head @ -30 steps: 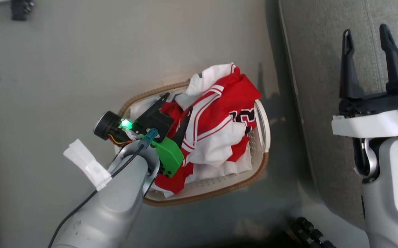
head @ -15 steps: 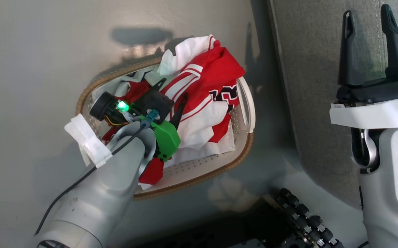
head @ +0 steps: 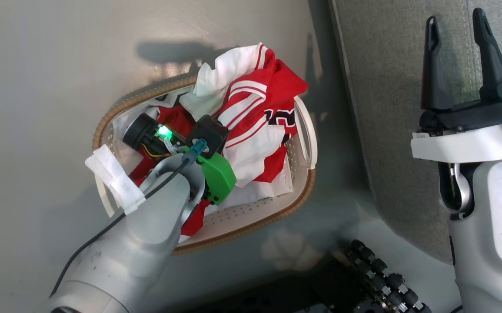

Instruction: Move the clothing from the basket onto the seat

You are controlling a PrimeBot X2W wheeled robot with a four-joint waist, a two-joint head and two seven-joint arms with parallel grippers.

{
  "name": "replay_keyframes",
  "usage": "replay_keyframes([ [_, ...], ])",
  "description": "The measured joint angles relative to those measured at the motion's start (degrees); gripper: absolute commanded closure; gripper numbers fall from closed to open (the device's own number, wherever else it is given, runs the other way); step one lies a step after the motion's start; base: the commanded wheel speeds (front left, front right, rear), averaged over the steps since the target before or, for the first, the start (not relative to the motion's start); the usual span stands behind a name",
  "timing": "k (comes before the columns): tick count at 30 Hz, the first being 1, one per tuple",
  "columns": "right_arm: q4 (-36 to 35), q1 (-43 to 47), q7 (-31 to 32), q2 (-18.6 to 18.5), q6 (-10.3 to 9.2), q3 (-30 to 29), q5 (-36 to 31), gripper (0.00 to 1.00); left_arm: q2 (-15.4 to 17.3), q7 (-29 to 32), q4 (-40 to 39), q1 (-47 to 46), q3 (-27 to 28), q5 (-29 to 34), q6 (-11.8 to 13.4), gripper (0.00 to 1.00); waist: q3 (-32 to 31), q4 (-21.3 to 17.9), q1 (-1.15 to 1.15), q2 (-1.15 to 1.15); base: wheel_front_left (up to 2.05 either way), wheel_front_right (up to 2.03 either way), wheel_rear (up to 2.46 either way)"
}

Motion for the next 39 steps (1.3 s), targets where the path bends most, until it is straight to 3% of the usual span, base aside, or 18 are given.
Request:
replay_keyframes([
  [10, 2.21, 3.78, 0.0, 0.03, 0.0, -0.02, -3.68, 0.0, 2.24, 0.0, -11.07, 7.66, 1.32, -0.09, -0.07, 1.0, -7.89, 1.88, 0.0, 0.0, 0.0, 0.0, 0.0],
  [21, 5.06, 12.99, 0.0, 0.05, 0.0, 0.02, -6.51, 0.0, 6.59, 0.01, -22.86, 14.69, 1.44, 1.53, -0.07, 1.0, -22.2, 4.87, -0.01, 0.0, 0.0, 0.0, 0.0],
  [39, 7.06, 23.08, 0.0, 0.04, 0.0, 1.82, -7.03, 0.0, 16.94, 0.0, -30.17, 7.85, 1.12, 3.69, -0.08, 1.0, -45.71, 9.29, -0.01, 0.0, 0.0, 0.0, 0.0],
])
